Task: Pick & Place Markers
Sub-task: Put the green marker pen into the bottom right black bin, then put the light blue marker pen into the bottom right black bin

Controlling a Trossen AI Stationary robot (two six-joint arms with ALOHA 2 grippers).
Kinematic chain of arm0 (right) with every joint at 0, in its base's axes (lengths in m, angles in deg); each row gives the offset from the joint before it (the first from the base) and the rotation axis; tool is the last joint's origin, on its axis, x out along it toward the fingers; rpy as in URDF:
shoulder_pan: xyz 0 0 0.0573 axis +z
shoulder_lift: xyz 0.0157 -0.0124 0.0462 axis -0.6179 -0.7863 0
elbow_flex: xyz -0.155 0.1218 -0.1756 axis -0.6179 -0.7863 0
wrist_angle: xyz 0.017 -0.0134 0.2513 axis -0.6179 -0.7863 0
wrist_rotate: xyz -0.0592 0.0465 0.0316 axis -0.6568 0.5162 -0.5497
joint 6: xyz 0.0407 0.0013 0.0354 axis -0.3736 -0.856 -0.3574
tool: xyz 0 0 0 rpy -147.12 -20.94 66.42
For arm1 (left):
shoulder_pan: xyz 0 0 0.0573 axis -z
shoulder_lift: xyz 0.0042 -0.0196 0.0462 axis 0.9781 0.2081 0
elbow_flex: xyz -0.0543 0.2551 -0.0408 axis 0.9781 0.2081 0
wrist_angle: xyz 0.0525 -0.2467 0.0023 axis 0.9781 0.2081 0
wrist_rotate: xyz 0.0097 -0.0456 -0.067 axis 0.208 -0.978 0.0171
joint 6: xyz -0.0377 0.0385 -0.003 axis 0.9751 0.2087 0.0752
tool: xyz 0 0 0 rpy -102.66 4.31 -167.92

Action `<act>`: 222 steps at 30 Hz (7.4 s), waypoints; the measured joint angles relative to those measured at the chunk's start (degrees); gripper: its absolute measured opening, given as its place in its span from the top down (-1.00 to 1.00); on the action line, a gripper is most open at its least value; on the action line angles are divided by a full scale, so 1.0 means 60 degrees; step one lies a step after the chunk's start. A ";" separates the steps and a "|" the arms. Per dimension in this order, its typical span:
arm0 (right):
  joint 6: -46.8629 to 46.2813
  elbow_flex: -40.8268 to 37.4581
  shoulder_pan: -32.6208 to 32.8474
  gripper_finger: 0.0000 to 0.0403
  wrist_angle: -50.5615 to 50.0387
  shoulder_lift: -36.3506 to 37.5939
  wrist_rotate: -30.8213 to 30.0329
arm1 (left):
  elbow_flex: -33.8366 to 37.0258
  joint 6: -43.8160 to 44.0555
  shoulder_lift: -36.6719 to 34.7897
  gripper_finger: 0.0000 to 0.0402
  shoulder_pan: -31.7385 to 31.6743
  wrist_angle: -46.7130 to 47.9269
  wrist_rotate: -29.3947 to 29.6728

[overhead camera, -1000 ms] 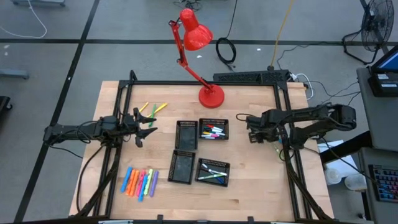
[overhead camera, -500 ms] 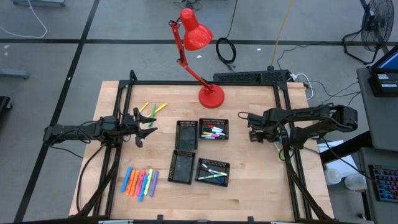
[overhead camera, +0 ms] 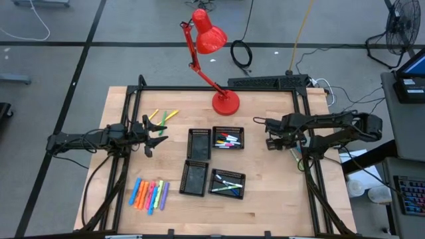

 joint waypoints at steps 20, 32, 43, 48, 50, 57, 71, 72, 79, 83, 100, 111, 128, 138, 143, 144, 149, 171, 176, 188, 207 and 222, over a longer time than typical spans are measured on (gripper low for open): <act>0.0014 0.1642 0.3083 1.00 -0.1512 -0.0458 -0.0990 | -0.0007 0.0000 0.0000 -0.04 0.0003 0.0000 0.0003; -0.1348 0.1425 0.1441 1.00 -0.4438 -0.1619 -0.3210 | -0.0007 0.0000 0.0001 -0.04 0.0004 0.0000 0.0005; -0.0421 0.1861 0.1301 1.00 -0.3971 -0.4049 -0.1436 | -0.0007 0.0000 0.0005 -0.04 0.0004 0.0000 -0.0004; -0.0303 0.1927 0.1420 1.00 -0.3111 -0.4709 -0.1344 | -0.0007 0.0000 0.0007 -0.04 0.0000 0.0004 0.0000; -0.0278 0.1923 0.1419 1.00 -0.2742 -0.4711 -0.1083 | -0.0007 0.0000 0.0007 -0.04 0.0001 0.0000 0.0000; -0.0034 0.1901 0.1427 1.00 -0.2552 -0.4276 -0.1692 | -0.0007 0.0000 0.0007 -0.04 0.0001 0.0003 0.0000; 0.1245 0.1641 0.4912 1.00 0.3234 0.1365 -0.5884 | -0.0007 0.0000 0.0007 -0.04 0.0004 0.0000 0.0000; 0.1838 0.1463 0.5371 1.00 0.4445 0.1652 -0.6154 | -0.0007 0.0000 0.0007 -0.04 0.0004 0.0000 0.0000; 0.5974 -0.0804 0.7374 1.00 1.4505 0.2081 -0.5725 | -0.0007 0.0000 0.0007 -0.04 0.0000 0.0000 0.0000; 0.6846 -0.1619 0.8032 1.00 1.7976 0.1381 -0.4591 | -0.0007 0.0000 0.0007 -0.04 0.0003 0.0000 0.0001; 0.9233 0.8389 0.9786 0.42 0.7669 -0.5382 -0.5236 | -0.0004 0.0000 0.0006 -0.04 0.0004 -0.0004 0.0000; 0.6921 1.0403 0.9621 0.06 0.2608 -0.6831 -0.3543 | -0.0004 0.0000 0.0007 -0.04 0.0004 0.0004 0.0000; 0.7369 0.8896 0.9791 0.19 0.2594 -0.6831 -0.2987 | -0.0004 0.0000 0.0007 -0.04 0.0004 0.0000 0.0000; 0.7778 0.7855 0.9787 0.22 0.3059 -0.6831 -0.3230 | -0.0004 0.0000 0.0007 -0.04 0.0002 0.0000 0.0003; 0.7918 0.7513 0.9782 0.28 0.3131 -0.6780 -0.3201 | -0.0004 0.0000 0.0007 -0.04 0.0000 0.0000 0.0000; 0.7918 0.7465 0.9784 0.29 0.3146 -0.6779 -0.3170 | -0.0004 0.0000 0.0007 -0.04 0.0001 0.0000 0.0003; 0.7688 0.7402 0.9776 0.43 0.3073 -0.6780 -0.2955 | -0.0004 0.0000 0.0007 -0.04 0.0004 0.0000 0.0003; 0.5805 0.7310 0.9741 0.94 0.3630 -0.5750 -0.2646 | -0.0004 0.0000 0.0007 -0.04 0.0000 -0.0003 0.0003; 0.5828 0.7326 0.9715 0.88 0.4127 -0.4974 -0.3269 | -0.0004 0.0000 0.0007 -0.04 0.0002 -0.0004 0.0003; 0.7430 0.7343 0.8249 0.89 0.6187 -0.4066 -0.4485 | -0.0011 0.0000 0.0007 -0.04 0.0002 0.0006 0.0005; 0.6018 0.6313 0.6977 0.85 0.6056 -0.4514 -0.2937 | -0.0011 0.0000 0.0007 -0.04 0.0002 0.0000 0.0006; 0.2723 0.6291 0.6705 0.43 0.6147 -0.4376 -0.0867 | -0.0011 0.0000 0.0007 -0.04 0.0000 0.0000 0.0005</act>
